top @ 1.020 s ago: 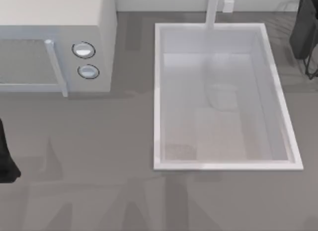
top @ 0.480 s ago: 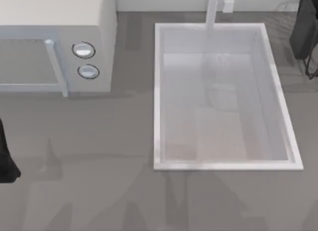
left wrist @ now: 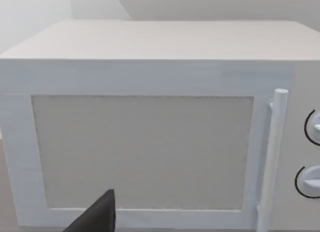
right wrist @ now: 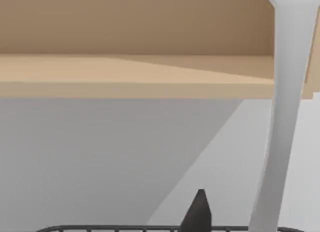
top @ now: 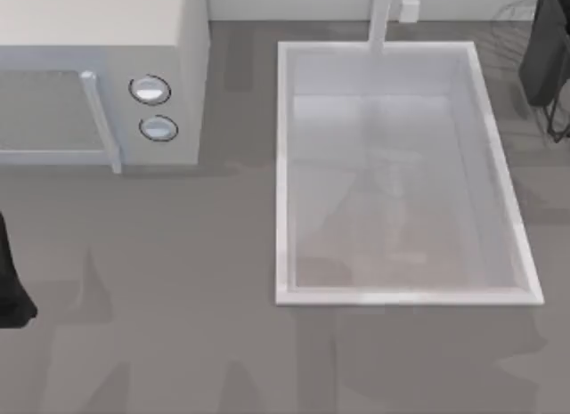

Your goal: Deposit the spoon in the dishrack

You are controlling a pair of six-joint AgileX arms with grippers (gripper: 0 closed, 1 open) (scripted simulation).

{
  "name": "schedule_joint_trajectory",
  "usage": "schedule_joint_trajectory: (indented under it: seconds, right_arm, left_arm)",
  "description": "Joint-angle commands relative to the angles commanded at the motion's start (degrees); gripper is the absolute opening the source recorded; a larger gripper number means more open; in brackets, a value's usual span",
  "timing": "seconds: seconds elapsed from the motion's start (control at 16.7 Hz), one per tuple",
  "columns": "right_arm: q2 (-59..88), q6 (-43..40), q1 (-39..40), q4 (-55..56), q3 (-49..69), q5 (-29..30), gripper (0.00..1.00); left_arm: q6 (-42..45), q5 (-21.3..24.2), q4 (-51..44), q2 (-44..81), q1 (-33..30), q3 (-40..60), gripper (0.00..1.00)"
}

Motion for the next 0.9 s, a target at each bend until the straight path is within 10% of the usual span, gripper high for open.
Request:
schedule_joint_trajectory:
  seconds: [0.66,0.9]
  right_arm:
    - [12.8,0.15,6.44,16.26,-4.27,6.8,0.0]
    - [12.8,0.15,6.44,16.26,-4.27,6.8,0.3]
  left_arm:
    - [0.0,0.0,0.0,0.0,0.0,0.0,1.0]
    - [0.0,0.0,0.0,0.0,0.0,0.0,1.0]
